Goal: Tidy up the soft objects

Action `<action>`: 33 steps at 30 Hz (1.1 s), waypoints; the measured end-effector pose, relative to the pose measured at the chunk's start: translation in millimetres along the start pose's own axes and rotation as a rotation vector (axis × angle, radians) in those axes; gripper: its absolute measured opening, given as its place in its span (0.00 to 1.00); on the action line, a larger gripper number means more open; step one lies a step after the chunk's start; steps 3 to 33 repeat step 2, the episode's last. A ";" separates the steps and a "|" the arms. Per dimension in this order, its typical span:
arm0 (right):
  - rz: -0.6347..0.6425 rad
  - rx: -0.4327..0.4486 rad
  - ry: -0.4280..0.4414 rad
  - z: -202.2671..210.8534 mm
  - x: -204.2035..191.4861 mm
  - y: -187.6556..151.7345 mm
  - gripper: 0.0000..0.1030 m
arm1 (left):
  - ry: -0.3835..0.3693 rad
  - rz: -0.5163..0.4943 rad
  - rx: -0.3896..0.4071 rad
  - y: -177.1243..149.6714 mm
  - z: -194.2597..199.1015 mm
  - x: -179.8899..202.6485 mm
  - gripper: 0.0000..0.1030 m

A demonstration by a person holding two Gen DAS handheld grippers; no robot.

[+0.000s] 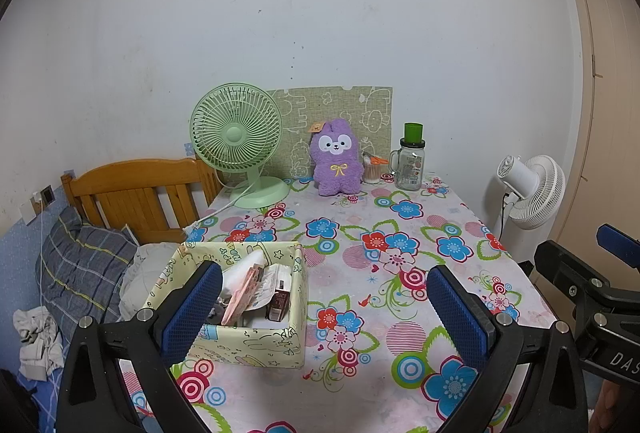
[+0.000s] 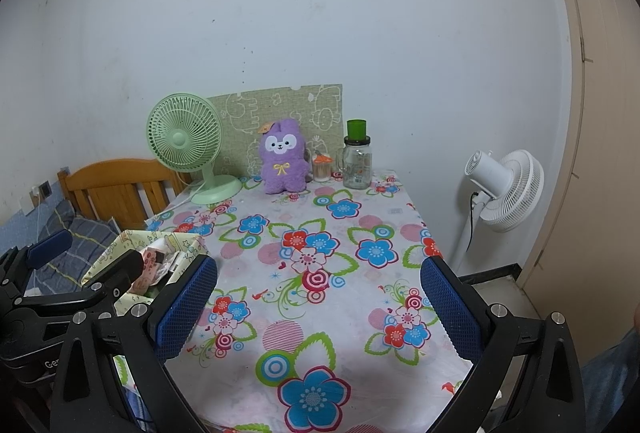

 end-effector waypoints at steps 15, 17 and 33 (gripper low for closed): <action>0.000 0.001 -0.001 -0.1 0.2 -0.1 1.00 | 0.000 0.000 0.001 0.3 -0.1 0.4 1.00; 0.000 0.001 -0.001 -0.1 0.2 -0.1 1.00 | 0.000 0.000 0.001 0.3 -0.1 0.4 1.00; 0.000 0.001 -0.001 -0.1 0.2 -0.1 1.00 | 0.000 0.000 0.001 0.3 -0.1 0.4 1.00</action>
Point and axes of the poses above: each gripper's, at about its wrist camera, not at the fingertips, and z roughly against the way its jaws point, x to its right, y to its top, the point moved 10 cm from there along -z, roughly the way its jaws point, and after that the axes turned 9 degrees about y, right-handed, at the moved point
